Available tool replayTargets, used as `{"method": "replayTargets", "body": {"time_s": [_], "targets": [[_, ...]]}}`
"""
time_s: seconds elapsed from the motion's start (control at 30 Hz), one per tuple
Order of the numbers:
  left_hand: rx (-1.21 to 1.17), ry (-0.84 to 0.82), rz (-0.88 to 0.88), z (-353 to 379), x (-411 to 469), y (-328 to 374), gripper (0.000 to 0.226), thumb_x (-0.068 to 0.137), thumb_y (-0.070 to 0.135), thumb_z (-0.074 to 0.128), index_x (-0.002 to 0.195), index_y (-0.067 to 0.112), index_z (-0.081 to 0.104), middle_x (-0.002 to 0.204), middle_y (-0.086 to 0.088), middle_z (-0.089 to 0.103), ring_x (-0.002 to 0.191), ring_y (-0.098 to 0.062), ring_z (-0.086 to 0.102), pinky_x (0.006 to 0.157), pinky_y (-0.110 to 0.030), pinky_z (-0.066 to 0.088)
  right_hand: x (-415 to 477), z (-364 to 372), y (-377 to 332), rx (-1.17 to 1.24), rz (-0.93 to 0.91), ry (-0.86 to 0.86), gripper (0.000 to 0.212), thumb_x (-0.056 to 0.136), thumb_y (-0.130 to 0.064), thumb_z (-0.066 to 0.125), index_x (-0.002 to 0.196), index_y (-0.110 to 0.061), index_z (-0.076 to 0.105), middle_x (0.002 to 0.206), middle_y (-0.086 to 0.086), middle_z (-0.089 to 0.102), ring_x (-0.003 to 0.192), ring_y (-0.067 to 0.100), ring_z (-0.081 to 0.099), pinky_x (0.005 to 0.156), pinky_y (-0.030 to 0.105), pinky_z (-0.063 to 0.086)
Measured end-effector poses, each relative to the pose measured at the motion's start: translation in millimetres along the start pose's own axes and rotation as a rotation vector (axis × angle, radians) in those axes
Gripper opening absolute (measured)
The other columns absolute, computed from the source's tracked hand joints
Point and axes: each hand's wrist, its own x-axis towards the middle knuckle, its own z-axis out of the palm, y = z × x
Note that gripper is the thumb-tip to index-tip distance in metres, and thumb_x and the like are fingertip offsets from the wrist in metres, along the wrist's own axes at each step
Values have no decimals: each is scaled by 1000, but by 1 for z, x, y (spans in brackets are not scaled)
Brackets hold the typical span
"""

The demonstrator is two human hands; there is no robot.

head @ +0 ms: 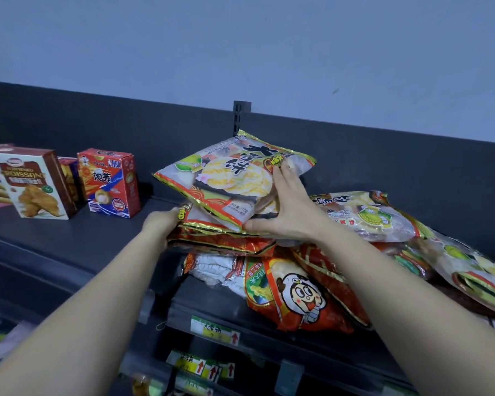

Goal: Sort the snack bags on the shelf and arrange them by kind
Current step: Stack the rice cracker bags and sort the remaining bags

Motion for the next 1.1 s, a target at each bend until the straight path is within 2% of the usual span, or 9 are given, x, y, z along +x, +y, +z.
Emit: {"method": "replayTargets", "body": {"time_s": [0.13, 0.27, 0.33, 0.6, 0.67, 0.77, 0.9, 1.0, 1.1], "targets": [[60, 15, 105, -3, 1, 8, 44, 83, 31, 75, 104, -2, 54, 92, -18, 65, 74, -30, 65, 60, -36, 53, -2, 5, 0, 49, -24, -104, 142, 51, -69, 81, 146, -47, -22, 156, -1, -33, 145, 23, -27, 118, 52, 8], [8, 210, 326, -6, -2, 33, 7, 85, 15, 71, 78, 12, 69, 82, -10, 68, 81, -29, 67, 74, -41, 57, 7, 10, 0, 62, -33, 56, 129, 59, -58, 82, 149, -48, -9, 162, 2, -10, 150, 25, -1, 117, 49, 25], [-17, 302, 427, -18, -2, 49, 20, 84, 13, 68, 65, 16, 63, 76, -6, 67, 81, -28, 67, 78, -43, 56, 9, 14, 1, 66, -36, 114, 127, 59, -58, 80, 149, -48, -9, 162, 3, 0, 148, 28, 12, 112, 49, 34], [-127, 708, 826, -73, -19, 90, 10, 77, 19, 58, 81, 16, 67, 85, -7, 67, 75, -14, 55, 78, -38, 53, 16, 32, -14, -175, -64, -104, 112, 70, -55, 75, 152, -43, -1, 159, 7, 12, 144, 29, 22, 109, 46, 39], [-160, 718, 901, -79, -29, 101, 6, 80, 17, 60, 78, 22, 63, 83, 0, 65, 76, -9, 54, 76, -28, 50, 17, 38, -22, -260, -94, -151, 97, 80, -49, 67, 152, -43, 4, 162, 5, 7, 145, 30, 22, 109, 47, 38], [-238, 663, 955, -76, -51, 118, 23, 82, 18, 62, 64, 28, 52, 72, 14, 57, 72, -5, 54, 70, -24, 49, 18, 46, -34, -323, -118, -249, 90, 87, -27, 61, 153, -42, 2, 163, 2, -7, 147, 33, 17, 108, 47, 39], [-320, 500, 880, -61, -54, 118, 23, 80, 18, 64, 61, 28, 56, 73, 8, 60, 72, -12, 58, 73, -34, 55, 19, 52, -40, -295, -85, -258, 79, 85, -20, 60, 153, -31, 21, 163, 4, 2, 143, 34, 24, 107, 46, 41], [-346, 361, 717, -37, -39, 95, 22, 77, 15, 64, 58, 24, 59, 75, -3, 62, 75, -21, 61, 71, -42, 56, 12, 51, -37, -231, -98, -251, 45, 83, -24, 62, 127, -15, 57, 133, 12, 51, 126, 29, 45, 103, 36, 43], [-396, 314, 473, -16, -19, 63, 27, 86, 2, 56, 64, 18, 53, 71, -2, 56, 73, -20, 55, 59, -29, 47, -4, 44, -27, -26, -38, -211, 44, 79, -32, 69, 122, -23, 61, 121, 5, 60, 115, 26, 56, 95, 36, 49]]}}
